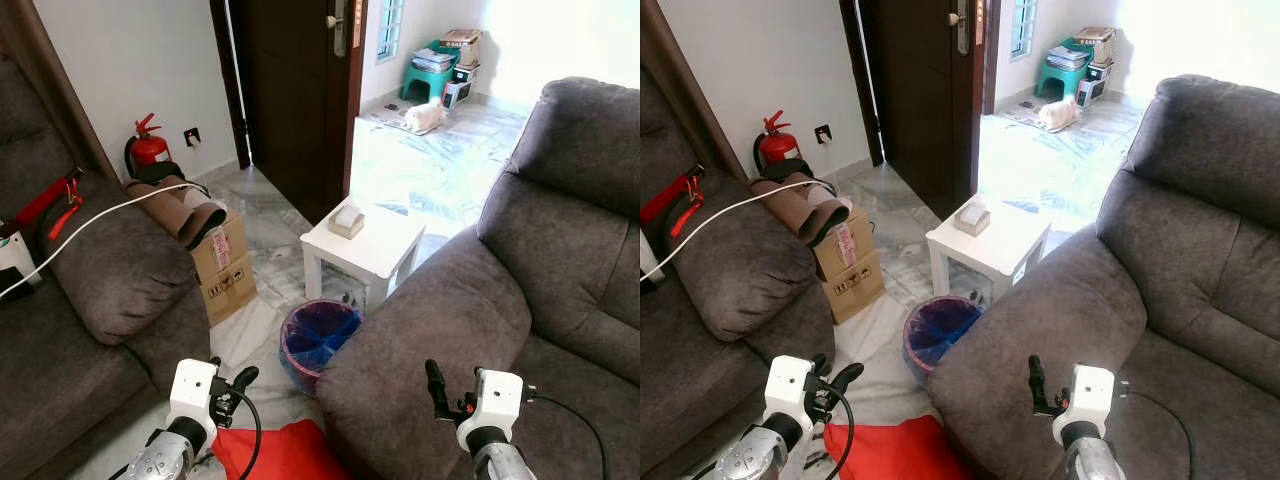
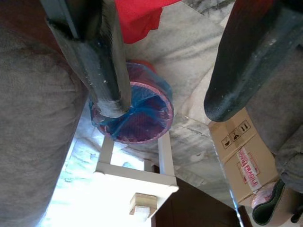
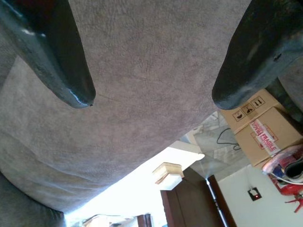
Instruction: Move the pillow to the sofa from floor
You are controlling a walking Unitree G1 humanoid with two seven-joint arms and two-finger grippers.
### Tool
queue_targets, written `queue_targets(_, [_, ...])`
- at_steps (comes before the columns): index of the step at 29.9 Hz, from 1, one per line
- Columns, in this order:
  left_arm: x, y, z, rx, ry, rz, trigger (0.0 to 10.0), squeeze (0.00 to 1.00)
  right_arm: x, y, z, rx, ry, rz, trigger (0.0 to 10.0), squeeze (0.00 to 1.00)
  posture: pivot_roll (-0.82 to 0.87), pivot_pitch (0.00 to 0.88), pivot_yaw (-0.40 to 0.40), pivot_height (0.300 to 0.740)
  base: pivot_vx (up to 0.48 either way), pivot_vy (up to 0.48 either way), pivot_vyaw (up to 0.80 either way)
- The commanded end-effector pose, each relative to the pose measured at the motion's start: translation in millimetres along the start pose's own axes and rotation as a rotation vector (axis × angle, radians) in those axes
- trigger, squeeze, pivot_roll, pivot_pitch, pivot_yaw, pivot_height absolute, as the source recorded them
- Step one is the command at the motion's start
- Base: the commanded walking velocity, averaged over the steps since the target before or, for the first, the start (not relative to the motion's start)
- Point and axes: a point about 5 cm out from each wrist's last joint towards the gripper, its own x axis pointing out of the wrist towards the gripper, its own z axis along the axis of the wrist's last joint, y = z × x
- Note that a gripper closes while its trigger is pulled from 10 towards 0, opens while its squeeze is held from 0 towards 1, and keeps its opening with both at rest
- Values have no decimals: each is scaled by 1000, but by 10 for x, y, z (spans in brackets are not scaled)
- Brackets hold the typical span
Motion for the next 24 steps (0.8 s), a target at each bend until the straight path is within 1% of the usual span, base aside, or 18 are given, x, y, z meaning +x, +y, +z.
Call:
queue_targets(1, [-17, 40, 17, 13, -10, 10, 10000, 0, -20, 9, -6, 13, -17, -1, 10000, 0, 21, 69, 46, 675, 0, 0, 0])
queue_targets(3, [-17, 36, 17, 12, -10, 10, 10000, 0, -28, 1, 8, 23, -34, -4, 10000, 0, 20, 69, 46, 675, 0, 0, 0])
queue_targets(11, [-13, 35, 21, 12, -11, 10, 10000, 0, -19, -10, 10, 13, -26, -8, 10000, 0, 20, 70, 45, 675, 0, 0, 0])
queue_targets(15, [-14, 38, 18, 13, -9, 12, 10000, 0, -5, 5, -27, -2, 18, -3, 10000, 0, 21, 70, 44, 670, 0, 0, 0])
queue_targets(18, [-14, 38, 18, 13, -9, 11, 10000, 0, -5, 5, -19, 4, 8, -6, 10000, 0, 22, 70, 44, 655, 0, 0, 0])
queue_targets(21, [-15, 40, 16, 14, -7, 11, 10000, 0, -11, 3, 5, 15, -21, -9, 10000, 0, 22, 71, 43, 655, 0, 0, 0])
queue_targets(24, [-15, 38, 12, 13, -5, 9, 10000, 0, -12, -1, 1, 13, -17, -10, 10000, 0, 22, 71, 43, 655, 0, 0, 0])
